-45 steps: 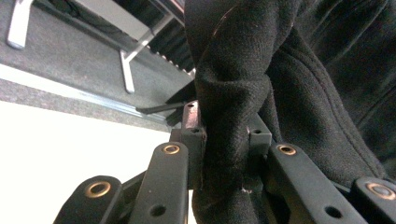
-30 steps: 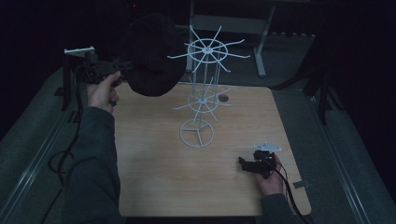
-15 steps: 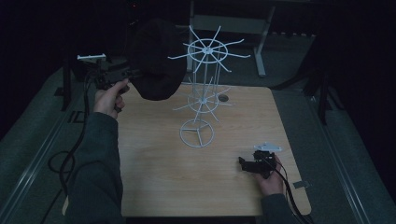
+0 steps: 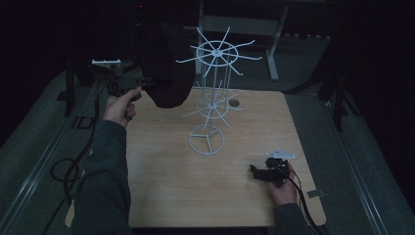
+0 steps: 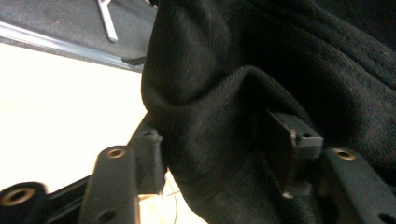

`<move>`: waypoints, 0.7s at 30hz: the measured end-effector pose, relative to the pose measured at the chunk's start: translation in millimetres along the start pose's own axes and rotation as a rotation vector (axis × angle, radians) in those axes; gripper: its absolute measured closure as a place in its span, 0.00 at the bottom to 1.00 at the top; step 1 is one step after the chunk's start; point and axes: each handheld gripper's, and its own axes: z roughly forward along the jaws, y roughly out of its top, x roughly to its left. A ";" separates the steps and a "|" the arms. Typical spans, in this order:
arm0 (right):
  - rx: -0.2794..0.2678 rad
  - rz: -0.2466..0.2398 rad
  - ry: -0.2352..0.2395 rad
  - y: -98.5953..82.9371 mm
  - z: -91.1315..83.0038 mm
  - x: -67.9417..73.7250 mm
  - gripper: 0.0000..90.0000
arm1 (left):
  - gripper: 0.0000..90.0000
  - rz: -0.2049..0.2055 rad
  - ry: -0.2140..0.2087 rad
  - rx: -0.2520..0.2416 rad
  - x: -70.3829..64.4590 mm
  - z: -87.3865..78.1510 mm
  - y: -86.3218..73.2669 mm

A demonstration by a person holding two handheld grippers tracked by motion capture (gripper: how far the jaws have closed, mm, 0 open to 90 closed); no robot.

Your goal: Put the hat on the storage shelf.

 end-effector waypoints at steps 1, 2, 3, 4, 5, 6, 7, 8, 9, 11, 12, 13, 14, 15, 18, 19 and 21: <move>0.000 -0.001 -0.001 0.0 0.0 0.0 0.12 | 0.48 -0.005 -0.005 0.006 -0.2 1.9 -0.4; 0.000 -0.001 -0.001 0.0 0.0 0.0 0.12 | 0.47 -0.005 -0.005 0.006 -0.2 1.9 -0.4; 0.000 -0.001 -0.001 0.0 0.0 -0.1 0.12 | 0.47 -0.008 -0.009 0.009 -0.1 2.5 -0.5; 0.000 -0.001 -0.002 0.0 0.0 -0.1 0.12 | 0.47 -0.007 -0.011 0.011 0.3 3.1 -0.6; 0.000 -0.002 -0.002 0.0 0.0 -0.1 0.12 | 0.46 -0.011 -0.008 0.011 0.4 3.6 -0.8; 0.000 -0.002 -0.002 0.0 0.0 -0.1 0.12 | 0.46 -0.011 -0.008 0.011 0.4 3.6 -0.8; 0.000 -0.001 -0.002 0.0 0.0 -0.1 0.12 | 0.45 -0.012 -0.004 0.010 0.8 3.7 -0.8; 0.000 -0.001 -0.002 0.0 0.0 -0.1 0.12 | 0.43 -0.012 -0.004 0.010 0.8 3.7 -0.8; 0.000 -0.001 -0.001 0.0 0.0 -0.1 0.12 | 0.43 -0.013 -0.003 0.011 0.9 3.6 -0.6; 0.000 -0.001 -0.002 0.0 0.0 -0.1 0.12 | 0.37 -0.015 0.008 0.014 0.8 2.3 -0.3; 0.000 -0.001 -0.002 0.0 0.0 -0.1 0.12 | 0.34 -0.015 0.008 0.014 0.8 2.3 -0.3; 0.000 -0.001 -0.002 0.0 0.0 -0.1 0.12 | 0.34 -0.016 0.007 0.015 0.7 1.9 -0.1; 0.000 -0.001 -0.001 0.0 0.0 -0.1 0.12 | 0.32 -0.003 0.012 0.015 0.3 1.1 0.0; 0.000 -0.001 -0.002 0.0 0.0 -0.1 0.12 | 0.30 0.000 0.015 0.014 -0.1 0.7 0.1; 0.000 0.000 0.000 0.0 0.0 0.0 0.12 | 0.29 0.007 0.008 0.000 -0.8 -1.6 0.9; -0.001 0.000 -0.002 0.0 0.0 0.0 0.12 | 0.29 0.009 0.008 -0.001 -1.3 -2.1 1.2; -0.001 -0.002 -0.001 0.0 0.1 -0.1 0.12 | 0.29 0.021 0.013 -0.005 -2.6 -3.8 1.7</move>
